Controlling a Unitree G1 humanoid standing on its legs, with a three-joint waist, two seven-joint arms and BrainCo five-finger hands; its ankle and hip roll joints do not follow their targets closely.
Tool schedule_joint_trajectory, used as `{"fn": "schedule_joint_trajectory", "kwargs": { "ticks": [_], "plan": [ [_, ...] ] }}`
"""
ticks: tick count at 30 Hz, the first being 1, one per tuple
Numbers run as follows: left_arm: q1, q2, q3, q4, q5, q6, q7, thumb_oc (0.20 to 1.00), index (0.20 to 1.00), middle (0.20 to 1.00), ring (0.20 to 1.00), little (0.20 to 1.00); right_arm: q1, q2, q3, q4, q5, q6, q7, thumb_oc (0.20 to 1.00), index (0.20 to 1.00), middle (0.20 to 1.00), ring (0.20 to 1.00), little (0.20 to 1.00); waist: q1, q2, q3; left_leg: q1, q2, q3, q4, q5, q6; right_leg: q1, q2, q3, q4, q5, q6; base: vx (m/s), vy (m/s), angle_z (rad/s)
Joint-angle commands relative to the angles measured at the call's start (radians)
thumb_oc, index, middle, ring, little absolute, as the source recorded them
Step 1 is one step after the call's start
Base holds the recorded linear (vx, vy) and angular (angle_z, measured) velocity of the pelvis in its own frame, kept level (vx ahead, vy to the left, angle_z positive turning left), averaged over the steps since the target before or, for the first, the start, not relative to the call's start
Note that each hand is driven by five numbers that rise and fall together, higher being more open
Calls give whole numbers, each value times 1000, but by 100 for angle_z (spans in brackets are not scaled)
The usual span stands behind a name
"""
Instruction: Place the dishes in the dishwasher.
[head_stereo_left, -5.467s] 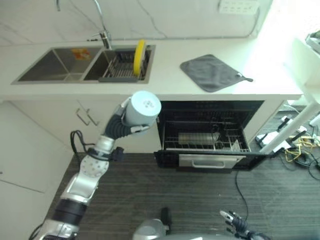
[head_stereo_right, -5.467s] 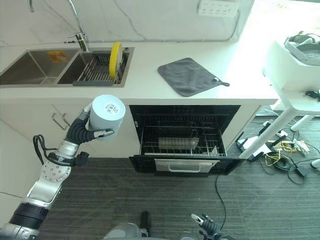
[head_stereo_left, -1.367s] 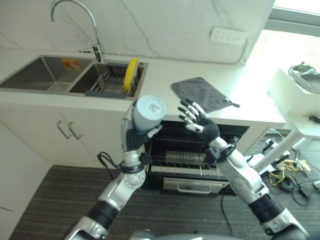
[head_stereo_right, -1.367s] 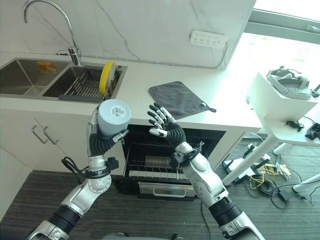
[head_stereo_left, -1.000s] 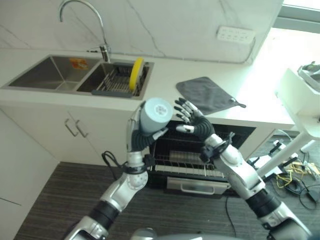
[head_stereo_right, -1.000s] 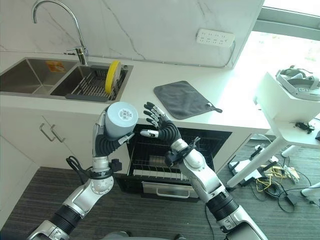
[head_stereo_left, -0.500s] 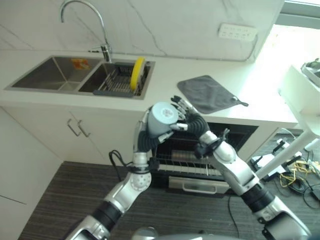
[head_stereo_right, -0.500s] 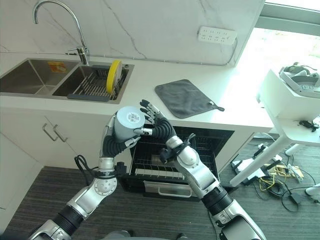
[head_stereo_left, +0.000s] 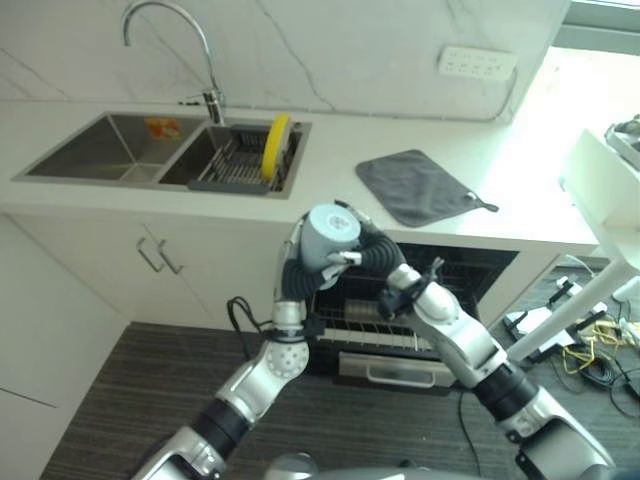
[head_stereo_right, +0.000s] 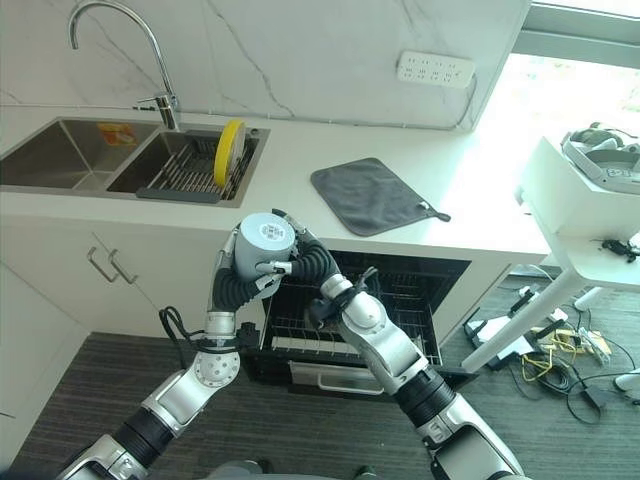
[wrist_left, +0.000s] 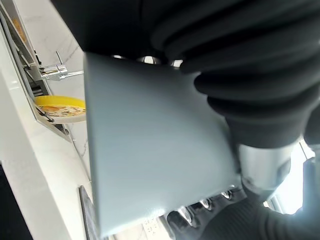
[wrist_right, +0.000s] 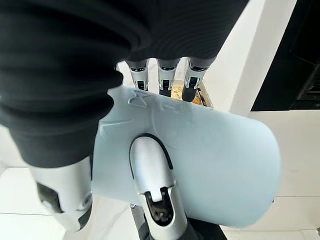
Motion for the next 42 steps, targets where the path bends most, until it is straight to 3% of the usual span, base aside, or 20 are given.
{"fn": "schedule_joint_trajectory", "kwargs": {
  "ticks": [1, 27, 42],
  "plan": [
    [-118, -16, -56, -64, 31, -38, -8, 200, 200, 200, 200, 200, -82, 61, 30, -15, 11, -34, 15, 1000, 1000, 1000, 1000, 1000, 27, -31, -3, -6, -18, 11, 128, -111, 6, 34, -66, -13, 59, -67, 39, 0, 0, 0],
    [-130, -25, -93, -86, 70, -26, 7, 200, 200, 200, 200, 200, -80, 100, 67, 18, 2, -31, -7, 1000, 1000, 1000, 1000, 1000, 28, -23, -3, 4, -23, 14, 126, -107, 11, 45, -68, -16, 53, -65, 36, 0, 0, 0],
    [-171, -48, -123, -97, 179, -57, 124, 200, 200, 200, 200, 200, -84, 134, 93, 34, 19, -25, -38, 1000, 1000, 1000, 1000, 1000, 27, -27, -4, 10, -25, 17, 118, -107, 14, 50, -69, -18, 49, -64, 36, 0, 0, 0]
  ]
}}
